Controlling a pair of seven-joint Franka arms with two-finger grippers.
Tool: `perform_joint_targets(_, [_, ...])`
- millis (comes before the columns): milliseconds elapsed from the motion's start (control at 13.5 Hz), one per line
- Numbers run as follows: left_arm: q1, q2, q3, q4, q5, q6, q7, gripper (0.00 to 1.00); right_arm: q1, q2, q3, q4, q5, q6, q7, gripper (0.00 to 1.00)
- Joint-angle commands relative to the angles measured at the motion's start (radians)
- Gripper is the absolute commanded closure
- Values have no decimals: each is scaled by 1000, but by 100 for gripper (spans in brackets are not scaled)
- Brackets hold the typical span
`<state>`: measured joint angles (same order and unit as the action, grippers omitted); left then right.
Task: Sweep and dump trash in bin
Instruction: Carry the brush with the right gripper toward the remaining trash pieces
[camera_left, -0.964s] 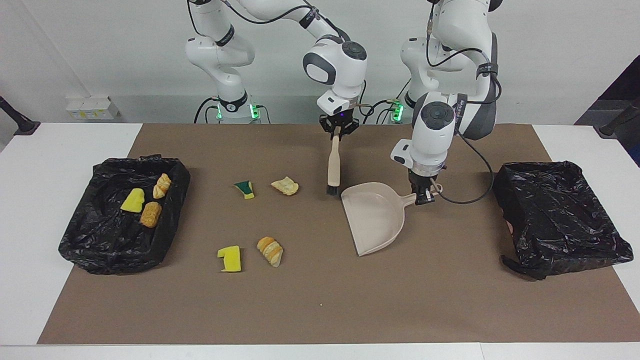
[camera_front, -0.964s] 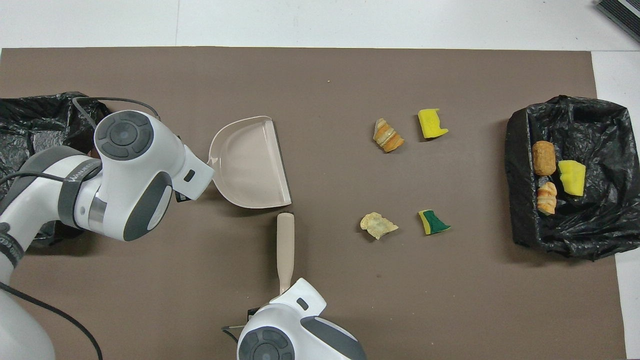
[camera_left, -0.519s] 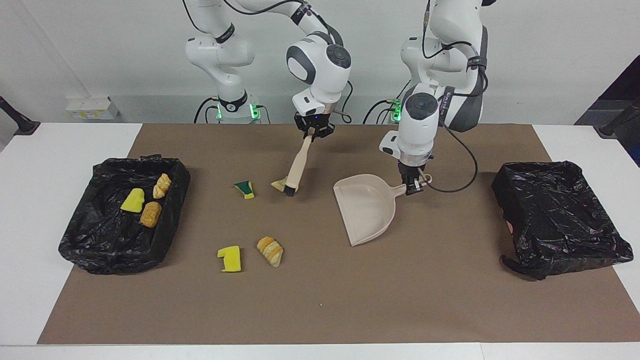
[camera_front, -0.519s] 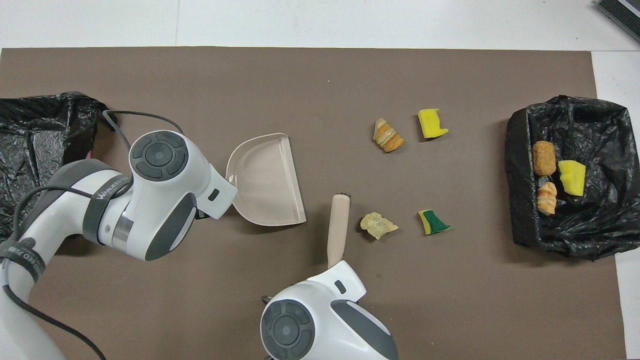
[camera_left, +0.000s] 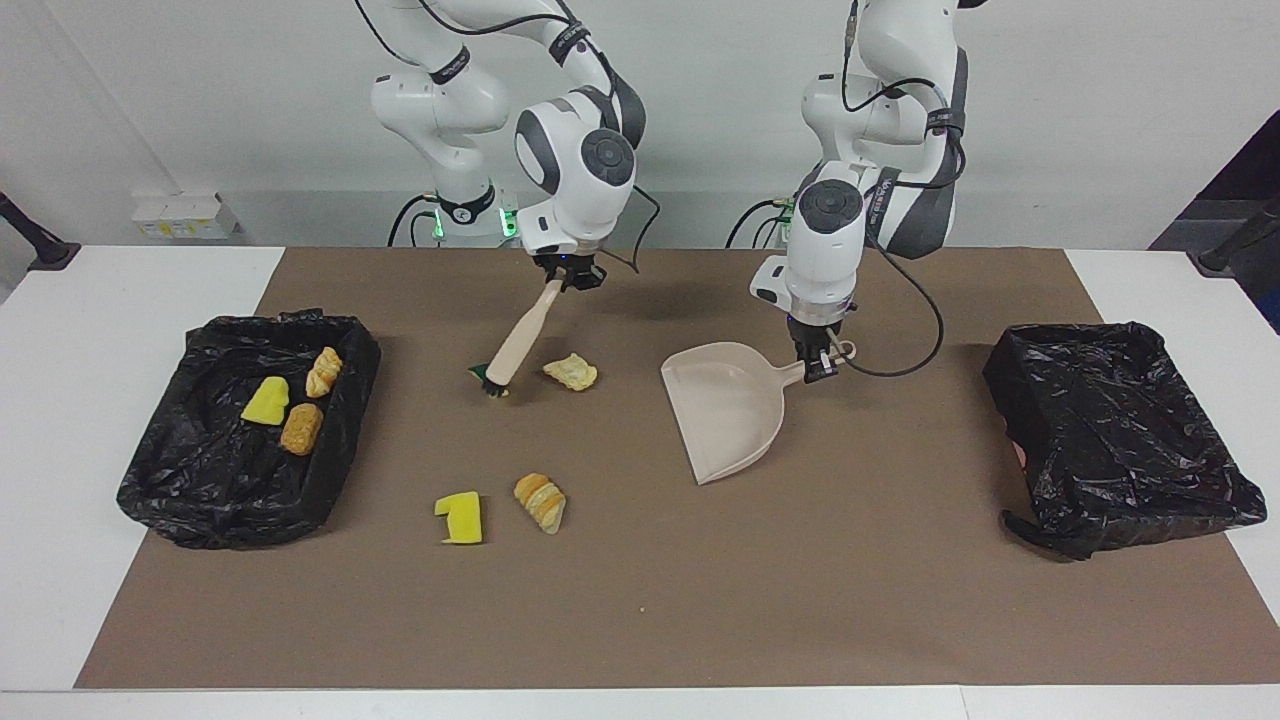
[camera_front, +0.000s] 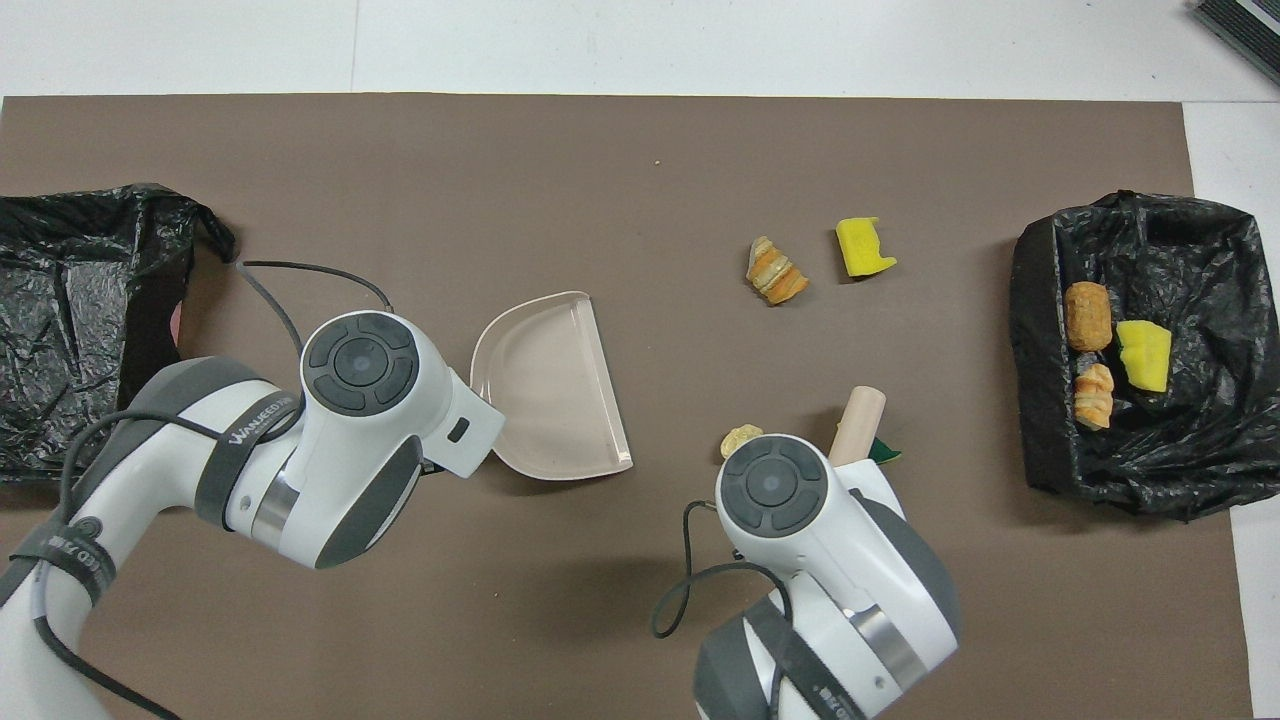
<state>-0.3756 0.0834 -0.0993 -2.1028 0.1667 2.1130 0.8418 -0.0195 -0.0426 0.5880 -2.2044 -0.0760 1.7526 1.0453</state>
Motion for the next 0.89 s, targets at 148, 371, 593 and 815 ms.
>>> perform_joint_targets(148, [-71,-30,13,-83,1,74,-153,100,-16,-91,-25,-47,-96,-134,-48,100])
perform_joint_targets(371, [-72,-28,13,-79,1,71,-162,100,-20,-166,-89,-190,-84,-49,-253,100])
perform_joint_targets(593, [-72,-28,13,-75,-1,65,-162,100,-19,-191,-126,-245,-6,-12,-336,100])
perform_joint_targets(815, [-69,-27,15,-75,-1,67,-162,100,-7,-201,-122,-248,115,13,-305,100])
